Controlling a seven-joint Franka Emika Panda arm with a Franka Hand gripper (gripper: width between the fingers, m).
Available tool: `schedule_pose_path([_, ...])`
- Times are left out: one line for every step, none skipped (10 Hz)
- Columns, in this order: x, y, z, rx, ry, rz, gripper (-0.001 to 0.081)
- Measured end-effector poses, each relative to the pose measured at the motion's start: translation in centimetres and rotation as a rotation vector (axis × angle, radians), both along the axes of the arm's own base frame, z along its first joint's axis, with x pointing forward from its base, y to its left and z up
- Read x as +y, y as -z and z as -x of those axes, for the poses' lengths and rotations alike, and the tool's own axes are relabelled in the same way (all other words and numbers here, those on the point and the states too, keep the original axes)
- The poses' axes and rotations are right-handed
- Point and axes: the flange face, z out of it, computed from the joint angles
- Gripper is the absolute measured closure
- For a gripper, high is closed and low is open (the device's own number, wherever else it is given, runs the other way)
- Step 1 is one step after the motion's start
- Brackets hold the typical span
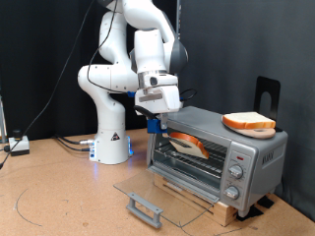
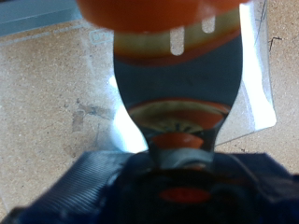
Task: Make a piece of toast with the oven
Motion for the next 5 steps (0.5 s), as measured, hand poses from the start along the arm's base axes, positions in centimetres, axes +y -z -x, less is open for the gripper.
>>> schedule_pose_path([-0.13,-0.02,0.11,0.009,0.004,-0.003,0.0381])
schedule_pose_path([-0.28,-0.01,0.22,0.019,0.008,-0.007,0.0381])
schedule_pose_path([-0.44,0.05,0.35,0.032,0.015,-0.018,0.0381])
schedule_pose_path([-0.66,0.02,0.44,0.038,0.027,-0.032,0.0381])
schedule_pose_path([-0.88,-0.01,0.48,0.039,0.038,-0.046,0.0381])
